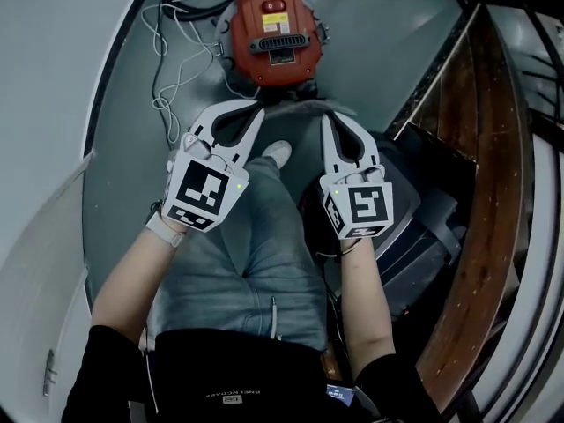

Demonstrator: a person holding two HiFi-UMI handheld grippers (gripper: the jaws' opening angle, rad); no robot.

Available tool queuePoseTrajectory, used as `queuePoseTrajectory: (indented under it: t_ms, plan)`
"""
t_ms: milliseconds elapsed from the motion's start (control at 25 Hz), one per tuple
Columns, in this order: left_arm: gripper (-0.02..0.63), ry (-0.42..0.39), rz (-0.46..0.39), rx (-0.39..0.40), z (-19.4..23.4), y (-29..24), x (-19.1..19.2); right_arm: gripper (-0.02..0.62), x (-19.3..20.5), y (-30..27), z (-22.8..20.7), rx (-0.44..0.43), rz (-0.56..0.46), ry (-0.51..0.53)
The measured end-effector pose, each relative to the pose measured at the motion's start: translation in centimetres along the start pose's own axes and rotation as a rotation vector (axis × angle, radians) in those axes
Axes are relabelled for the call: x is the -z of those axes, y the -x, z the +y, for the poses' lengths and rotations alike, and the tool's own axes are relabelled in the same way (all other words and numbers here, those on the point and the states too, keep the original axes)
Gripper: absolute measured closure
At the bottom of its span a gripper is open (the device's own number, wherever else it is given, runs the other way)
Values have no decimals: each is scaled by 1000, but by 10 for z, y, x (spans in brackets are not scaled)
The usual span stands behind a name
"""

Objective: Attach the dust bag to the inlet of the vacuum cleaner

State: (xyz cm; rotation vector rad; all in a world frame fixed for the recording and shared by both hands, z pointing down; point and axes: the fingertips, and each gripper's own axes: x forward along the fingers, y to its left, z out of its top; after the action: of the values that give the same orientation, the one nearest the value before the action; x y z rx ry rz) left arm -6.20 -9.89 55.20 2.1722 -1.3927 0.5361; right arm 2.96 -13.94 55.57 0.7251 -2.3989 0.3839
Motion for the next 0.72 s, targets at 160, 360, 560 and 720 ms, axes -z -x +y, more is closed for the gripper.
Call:
queuePoseTrajectory:
  t_ms: [160, 360, 560, 720]
  plan:
    - [592, -56, -41, -13, -11, 43, -36, 569, -41, 38, 22, -8, -54, 21]
    - [592, -78, -66, -37, -27, 101, -79, 569, -98, 90, 43, -10, -121, 15]
    - [592, -73, -146, -46, -47, 169, -138, 569, -153, 148, 67, -11, -170, -9]
    - [592, -48, -191, -31, -60, 215, -174, 569, -190, 187, 86, -12, -201, -19]
